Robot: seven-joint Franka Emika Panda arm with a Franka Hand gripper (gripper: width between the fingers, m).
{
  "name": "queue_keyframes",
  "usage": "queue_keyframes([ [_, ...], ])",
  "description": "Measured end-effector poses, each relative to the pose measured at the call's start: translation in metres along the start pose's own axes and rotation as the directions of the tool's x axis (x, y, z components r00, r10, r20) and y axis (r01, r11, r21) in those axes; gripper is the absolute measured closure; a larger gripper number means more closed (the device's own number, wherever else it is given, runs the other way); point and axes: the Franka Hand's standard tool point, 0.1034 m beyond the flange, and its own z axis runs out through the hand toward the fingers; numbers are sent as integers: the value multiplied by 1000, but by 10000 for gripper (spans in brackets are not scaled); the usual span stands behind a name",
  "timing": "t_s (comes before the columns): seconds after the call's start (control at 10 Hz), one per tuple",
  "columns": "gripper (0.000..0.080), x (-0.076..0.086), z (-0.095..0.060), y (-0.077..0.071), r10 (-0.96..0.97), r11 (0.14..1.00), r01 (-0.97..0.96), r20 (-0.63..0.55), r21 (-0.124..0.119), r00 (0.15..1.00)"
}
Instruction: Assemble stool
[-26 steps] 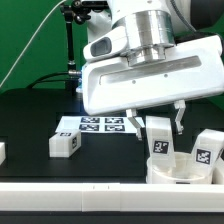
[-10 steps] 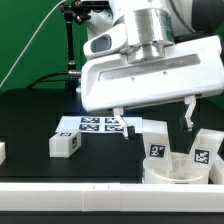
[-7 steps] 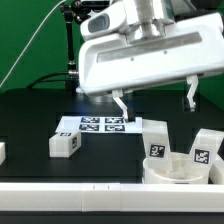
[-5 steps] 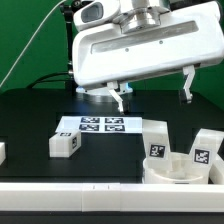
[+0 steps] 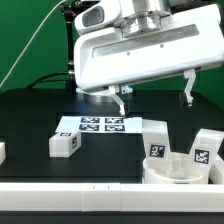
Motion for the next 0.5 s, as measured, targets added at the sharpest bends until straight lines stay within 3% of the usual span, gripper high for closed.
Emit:
queue_keyframes([
  [0.1,151,-3,2,1,2,1000,-2,37,5,999],
  [0.2,151,-10,3,-3,-6,1000,2,157,29,988],
  [0.3,151,-3,2,-2,-8,999,1,182,37,983],
  [0.4,151,-9,2,1,-4,999,-9,260,49,965],
  [0.5,151,-6,2,2,-13,999,0,255,51,967],
])
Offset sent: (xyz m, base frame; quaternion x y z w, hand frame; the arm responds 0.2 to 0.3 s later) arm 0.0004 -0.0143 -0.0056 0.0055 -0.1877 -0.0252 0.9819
